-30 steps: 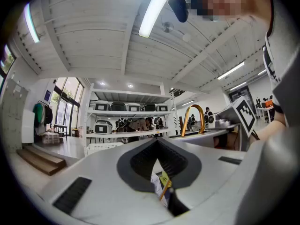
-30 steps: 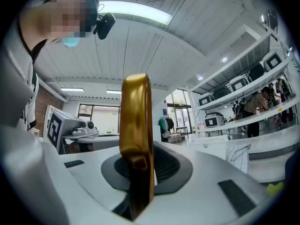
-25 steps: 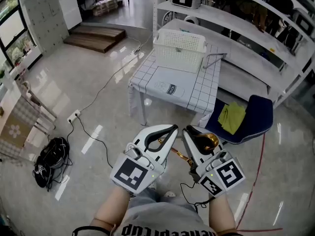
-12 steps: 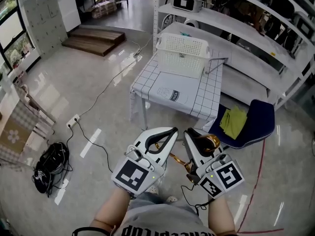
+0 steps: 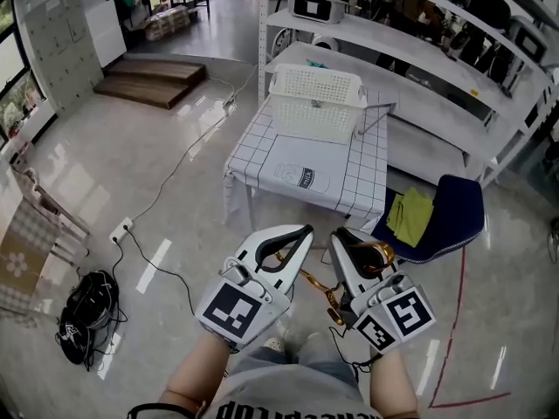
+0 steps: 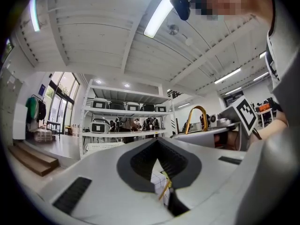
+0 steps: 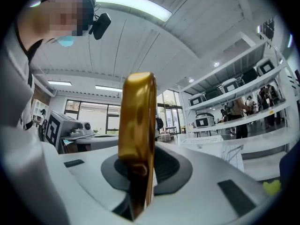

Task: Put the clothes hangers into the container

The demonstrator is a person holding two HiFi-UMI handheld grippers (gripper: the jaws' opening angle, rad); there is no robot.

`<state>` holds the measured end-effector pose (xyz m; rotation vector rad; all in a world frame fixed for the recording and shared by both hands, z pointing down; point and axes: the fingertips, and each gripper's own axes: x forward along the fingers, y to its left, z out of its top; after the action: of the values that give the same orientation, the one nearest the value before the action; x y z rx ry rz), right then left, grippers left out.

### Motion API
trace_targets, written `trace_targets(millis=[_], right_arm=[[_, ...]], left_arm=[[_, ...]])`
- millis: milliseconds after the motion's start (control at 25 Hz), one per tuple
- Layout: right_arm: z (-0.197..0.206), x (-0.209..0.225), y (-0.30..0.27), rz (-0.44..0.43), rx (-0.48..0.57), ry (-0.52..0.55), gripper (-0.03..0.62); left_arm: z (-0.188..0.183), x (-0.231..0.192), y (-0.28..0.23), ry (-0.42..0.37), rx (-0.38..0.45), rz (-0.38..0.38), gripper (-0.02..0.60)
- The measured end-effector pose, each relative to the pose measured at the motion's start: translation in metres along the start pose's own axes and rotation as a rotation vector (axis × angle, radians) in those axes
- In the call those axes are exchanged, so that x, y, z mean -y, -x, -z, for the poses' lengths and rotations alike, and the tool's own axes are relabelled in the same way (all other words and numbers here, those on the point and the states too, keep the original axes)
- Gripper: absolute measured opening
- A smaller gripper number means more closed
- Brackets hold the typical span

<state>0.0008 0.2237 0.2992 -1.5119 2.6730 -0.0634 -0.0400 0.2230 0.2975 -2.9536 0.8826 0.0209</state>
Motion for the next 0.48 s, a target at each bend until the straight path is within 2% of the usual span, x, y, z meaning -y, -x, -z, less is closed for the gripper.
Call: trace_targets(millis=[240, 480], right_arm=[[0.002, 0.025, -0.008, 0.021, -0.008, -0.008, 0.055], [0.0, 0.062, -0.027, -0.004, 0.005, -0.02, 0.057]], left_arm=[[0.003, -0.009, -0.024, 0.018, -0.004, 0.014, 0.014], [0.007, -0.024, -0.063, 0.018, -0.011, -0.005, 0.014]])
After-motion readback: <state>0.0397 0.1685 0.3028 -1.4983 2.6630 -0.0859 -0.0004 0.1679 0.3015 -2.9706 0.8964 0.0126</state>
